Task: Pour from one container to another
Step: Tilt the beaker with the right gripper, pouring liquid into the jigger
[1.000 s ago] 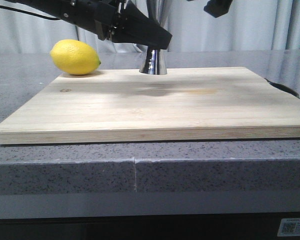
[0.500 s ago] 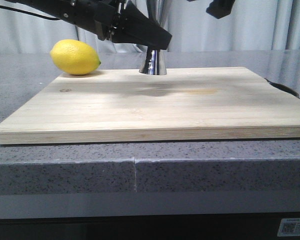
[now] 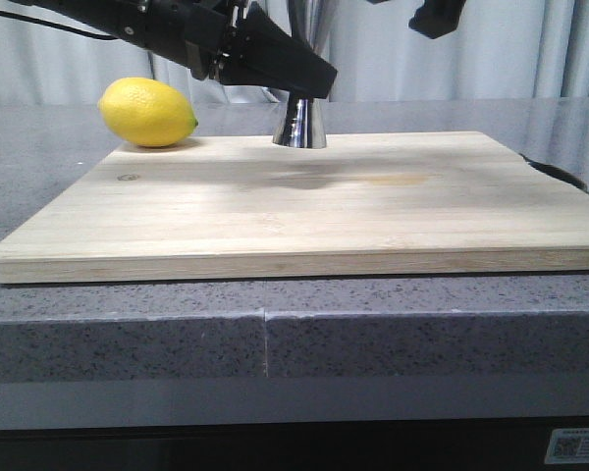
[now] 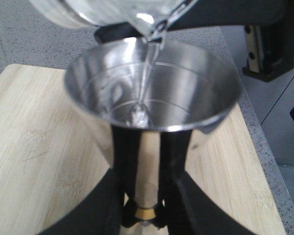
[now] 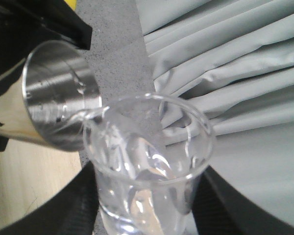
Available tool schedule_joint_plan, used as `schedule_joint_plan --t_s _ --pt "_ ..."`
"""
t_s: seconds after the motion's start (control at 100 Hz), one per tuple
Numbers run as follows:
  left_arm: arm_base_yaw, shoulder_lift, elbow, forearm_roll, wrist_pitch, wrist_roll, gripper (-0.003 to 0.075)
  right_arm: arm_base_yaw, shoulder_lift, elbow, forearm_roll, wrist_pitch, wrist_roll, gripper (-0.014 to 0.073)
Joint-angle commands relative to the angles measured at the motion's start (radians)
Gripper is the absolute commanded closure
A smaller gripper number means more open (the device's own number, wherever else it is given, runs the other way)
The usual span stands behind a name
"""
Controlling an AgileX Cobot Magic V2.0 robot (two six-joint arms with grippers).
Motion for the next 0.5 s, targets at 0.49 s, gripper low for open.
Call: schedule_joint_plan --t_s 0.49 --pt "-0.013 -0.070 -0.030 -0.077 0.082 -0.011 0.0678 -0.001 -0.045 -0.037 -0.059 -0.012 -0.004 0.0357"
